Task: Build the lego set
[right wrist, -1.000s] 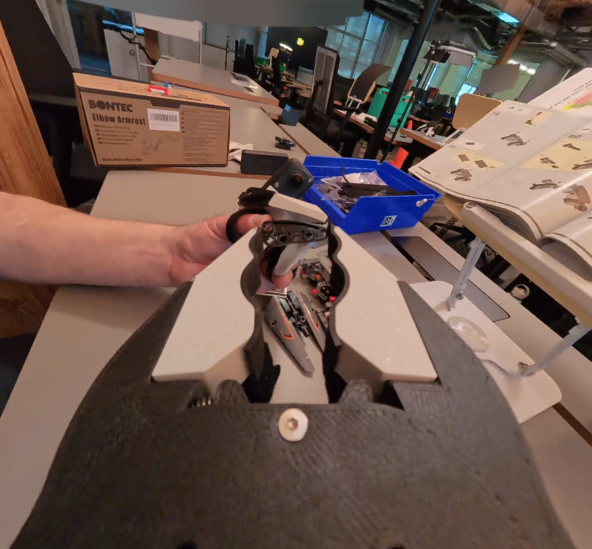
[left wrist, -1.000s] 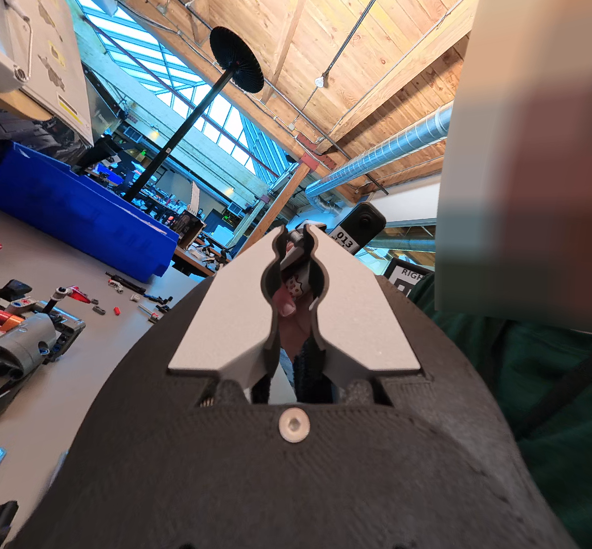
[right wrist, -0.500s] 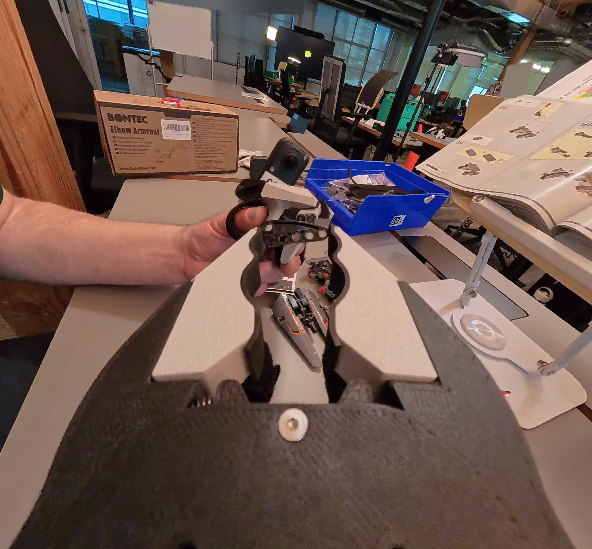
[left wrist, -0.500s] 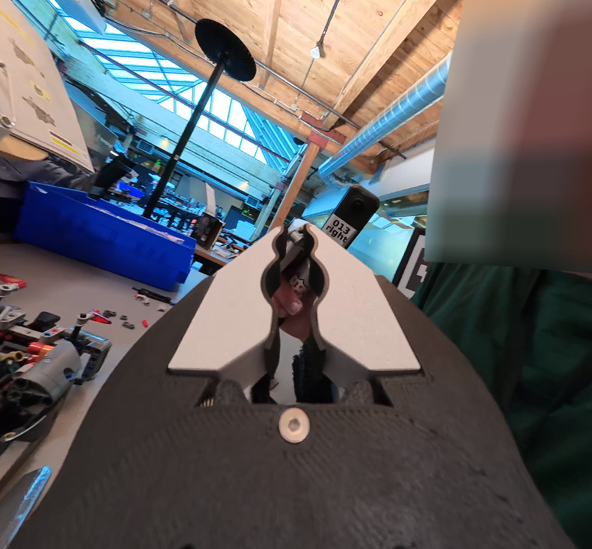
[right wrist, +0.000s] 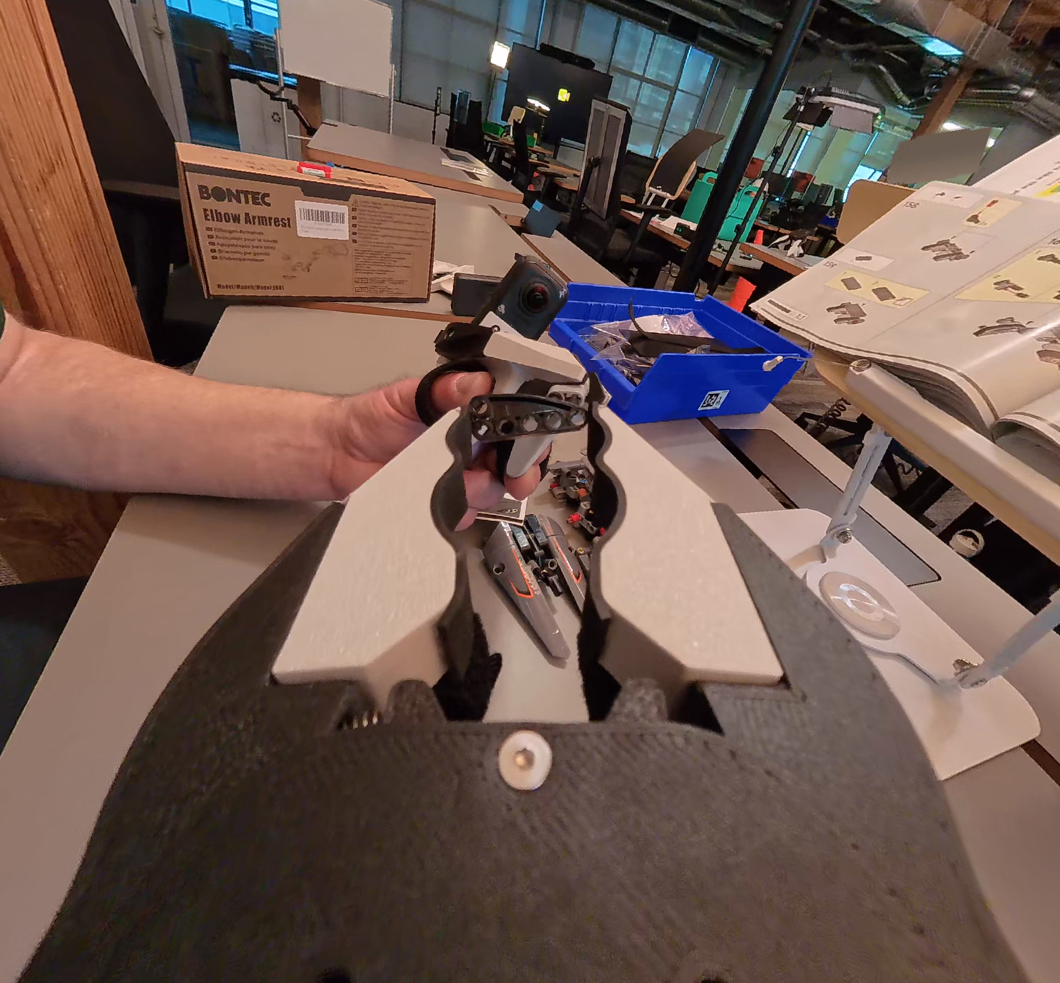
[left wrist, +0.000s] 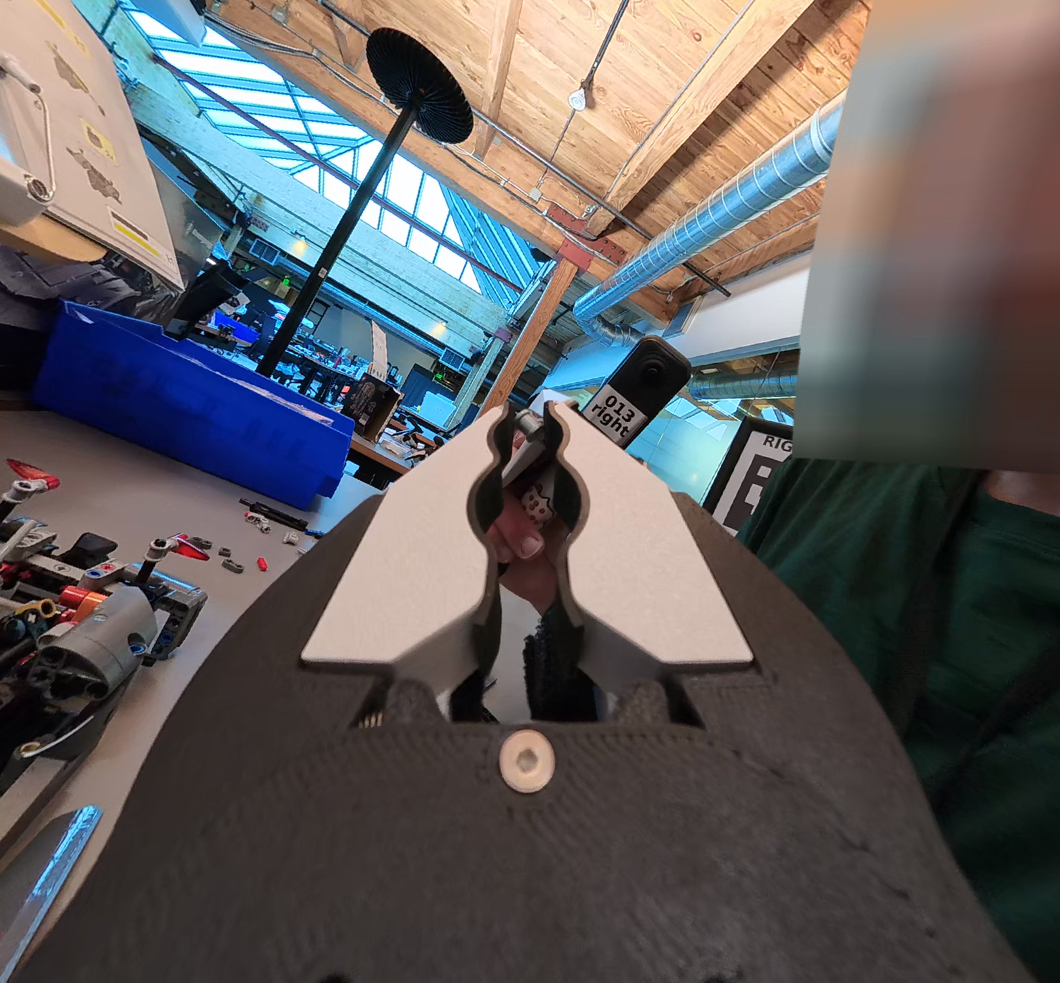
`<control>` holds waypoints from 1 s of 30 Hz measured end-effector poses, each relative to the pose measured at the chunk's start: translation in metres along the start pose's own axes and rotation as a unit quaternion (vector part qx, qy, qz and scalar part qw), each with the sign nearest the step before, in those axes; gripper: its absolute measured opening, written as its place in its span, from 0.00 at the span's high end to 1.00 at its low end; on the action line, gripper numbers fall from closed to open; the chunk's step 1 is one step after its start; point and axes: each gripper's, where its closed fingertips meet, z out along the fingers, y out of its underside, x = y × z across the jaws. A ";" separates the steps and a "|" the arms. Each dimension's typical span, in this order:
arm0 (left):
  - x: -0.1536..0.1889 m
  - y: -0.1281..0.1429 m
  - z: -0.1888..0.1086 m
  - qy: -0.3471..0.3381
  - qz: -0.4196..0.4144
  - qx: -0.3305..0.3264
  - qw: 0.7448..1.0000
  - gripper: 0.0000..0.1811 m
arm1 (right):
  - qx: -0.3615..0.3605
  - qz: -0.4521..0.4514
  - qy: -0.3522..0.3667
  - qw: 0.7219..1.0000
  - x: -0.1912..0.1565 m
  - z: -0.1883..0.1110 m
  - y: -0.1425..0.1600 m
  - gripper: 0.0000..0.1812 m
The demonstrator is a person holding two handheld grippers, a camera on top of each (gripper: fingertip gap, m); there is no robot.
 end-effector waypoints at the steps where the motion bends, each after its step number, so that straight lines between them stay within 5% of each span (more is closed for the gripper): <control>1: 0.000 0.000 0.000 0.001 0.000 -0.001 1.000 0.96 | -0.001 0.001 -0.002 1.000 0.000 0.000 0.001 0.79; 30: 0.004 -0.009 -0.001 -0.008 0.030 0.018 0.999 0.96 | 0.052 0.079 0.005 0.996 0.005 0.001 -0.004 0.79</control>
